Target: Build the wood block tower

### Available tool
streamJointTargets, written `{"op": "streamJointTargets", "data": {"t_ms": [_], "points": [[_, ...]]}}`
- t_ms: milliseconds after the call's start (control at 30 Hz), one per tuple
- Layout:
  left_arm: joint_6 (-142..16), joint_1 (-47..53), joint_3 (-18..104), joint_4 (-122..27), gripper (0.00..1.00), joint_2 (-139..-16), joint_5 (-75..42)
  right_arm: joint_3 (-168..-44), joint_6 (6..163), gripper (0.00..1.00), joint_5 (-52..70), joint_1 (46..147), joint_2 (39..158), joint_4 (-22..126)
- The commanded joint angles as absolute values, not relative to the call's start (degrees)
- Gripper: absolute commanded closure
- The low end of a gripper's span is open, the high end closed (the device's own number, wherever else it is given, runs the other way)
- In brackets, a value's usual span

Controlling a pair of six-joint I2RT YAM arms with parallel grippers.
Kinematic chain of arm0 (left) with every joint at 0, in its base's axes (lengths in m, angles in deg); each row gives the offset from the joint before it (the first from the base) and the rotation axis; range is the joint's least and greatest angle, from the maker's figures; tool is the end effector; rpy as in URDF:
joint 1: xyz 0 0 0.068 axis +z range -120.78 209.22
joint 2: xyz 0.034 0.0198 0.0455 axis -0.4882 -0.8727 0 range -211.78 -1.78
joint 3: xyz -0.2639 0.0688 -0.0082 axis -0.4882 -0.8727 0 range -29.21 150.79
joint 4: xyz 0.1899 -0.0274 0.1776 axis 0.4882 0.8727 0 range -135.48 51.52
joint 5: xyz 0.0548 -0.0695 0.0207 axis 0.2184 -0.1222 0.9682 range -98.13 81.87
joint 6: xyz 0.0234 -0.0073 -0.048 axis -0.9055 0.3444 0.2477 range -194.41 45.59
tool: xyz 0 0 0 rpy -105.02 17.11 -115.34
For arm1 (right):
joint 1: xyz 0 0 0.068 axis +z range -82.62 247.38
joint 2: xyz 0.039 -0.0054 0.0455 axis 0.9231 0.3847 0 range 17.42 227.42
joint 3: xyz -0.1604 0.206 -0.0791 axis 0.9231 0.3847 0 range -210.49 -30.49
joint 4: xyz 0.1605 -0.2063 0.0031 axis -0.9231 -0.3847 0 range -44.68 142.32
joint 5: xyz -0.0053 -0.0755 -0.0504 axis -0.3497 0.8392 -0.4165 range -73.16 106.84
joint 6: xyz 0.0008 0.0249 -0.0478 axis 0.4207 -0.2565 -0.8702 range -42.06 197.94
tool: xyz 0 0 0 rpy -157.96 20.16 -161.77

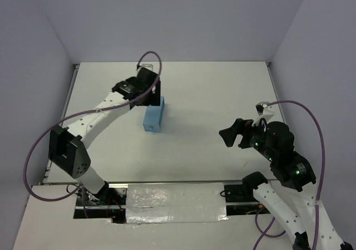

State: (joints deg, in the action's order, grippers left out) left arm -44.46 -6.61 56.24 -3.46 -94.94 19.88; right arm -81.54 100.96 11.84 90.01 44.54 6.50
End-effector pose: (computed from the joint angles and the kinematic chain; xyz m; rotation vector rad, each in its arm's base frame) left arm 0.2964 -0.1934 0.3233 -0.0922 2.3082 0.0238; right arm 0.0782 0.0360 0.3472 -0.0522 2.0004 0.6049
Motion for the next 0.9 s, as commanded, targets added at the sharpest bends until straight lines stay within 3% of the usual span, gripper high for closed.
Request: {"op": "streamJointTargets", "data": {"t_ms": [0,433,867], "points": [[-50.1,0.1,51.6,-13.2,0.01,-95.4,0.0,-81.6,100.0,0.00,10.9,90.4,45.5,9.6],[-50.7,4.7,55.0,-14.9,0.00,-105.5,-10.2,-81.6,99.5,0.00,10.4,91.2,45.9,9.5],[-49.6,4.3,55.1,-13.8,0.00,-109.1,-3.5,-80.7,99.4,0.00,9.7,91.5,45.9,10.1]]}}
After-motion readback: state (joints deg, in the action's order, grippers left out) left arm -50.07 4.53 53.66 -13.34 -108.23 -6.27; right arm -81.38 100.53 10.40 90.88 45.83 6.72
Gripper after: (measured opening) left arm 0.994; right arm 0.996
